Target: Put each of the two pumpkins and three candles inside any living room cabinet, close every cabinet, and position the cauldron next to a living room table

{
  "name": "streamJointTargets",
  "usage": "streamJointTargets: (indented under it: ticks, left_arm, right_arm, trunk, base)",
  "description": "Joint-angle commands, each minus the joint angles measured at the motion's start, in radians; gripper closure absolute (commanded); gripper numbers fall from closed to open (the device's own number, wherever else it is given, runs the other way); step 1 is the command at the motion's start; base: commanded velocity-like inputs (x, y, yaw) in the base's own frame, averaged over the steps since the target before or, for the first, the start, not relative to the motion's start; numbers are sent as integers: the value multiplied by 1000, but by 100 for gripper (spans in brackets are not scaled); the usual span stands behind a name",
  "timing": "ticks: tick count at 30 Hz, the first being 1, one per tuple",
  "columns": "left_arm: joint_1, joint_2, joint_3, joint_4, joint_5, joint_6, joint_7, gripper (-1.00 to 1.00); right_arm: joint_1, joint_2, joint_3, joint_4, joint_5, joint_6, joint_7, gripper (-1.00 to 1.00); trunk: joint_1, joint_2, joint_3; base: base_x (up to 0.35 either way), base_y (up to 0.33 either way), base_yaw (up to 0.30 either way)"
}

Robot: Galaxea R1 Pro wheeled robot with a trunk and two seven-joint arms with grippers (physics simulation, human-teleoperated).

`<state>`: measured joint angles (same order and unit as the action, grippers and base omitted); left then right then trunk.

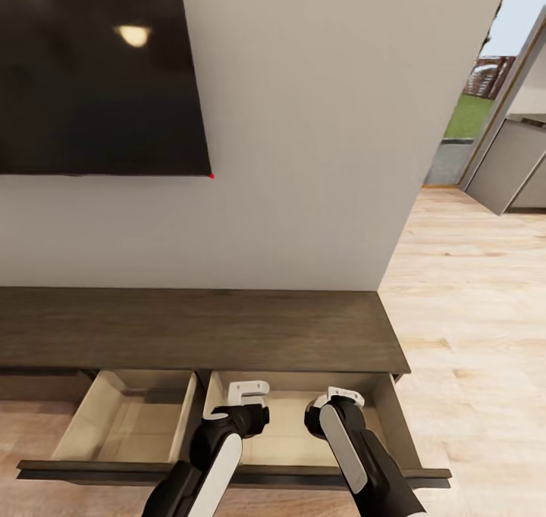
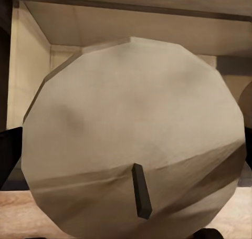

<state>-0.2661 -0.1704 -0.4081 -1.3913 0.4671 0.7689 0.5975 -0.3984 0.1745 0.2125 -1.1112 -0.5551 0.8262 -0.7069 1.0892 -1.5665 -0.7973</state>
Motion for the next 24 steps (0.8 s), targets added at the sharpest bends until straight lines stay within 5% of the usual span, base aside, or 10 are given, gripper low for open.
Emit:
streamJointTargets:
  ticks: [1, 5, 9, 24]
  left_arm:
    - [-1, 0, -1, 6, 10, -7, 11, 100]
    - [-1, -1, -1, 40, 9, -32, 11, 100]
    - [-1, -1, -1, 48, 10, -36, 10, 100]
    - [-1, 0, 0, 50, 7, -38, 7, 100]
  right_arm:
    - [-1, 0, 3, -1, -10, -7, -9, 100]
    - [0, 0, 89, 0, -10, -63, -9, 100]
    - [0, 0, 127, 26, -11, -89, -9, 100]
    - [0, 0, 133, 34, -11, -100, -9, 100]
  trunk:
    - [4, -8, -4]
    - [19, -36, -17]
    - [35, -64, -29]
    - [92, -169, -76]
  base:
    - [0, 0, 0]
    - [0, 0, 0]
    - [0, 0, 0]
    - [0, 0, 0]
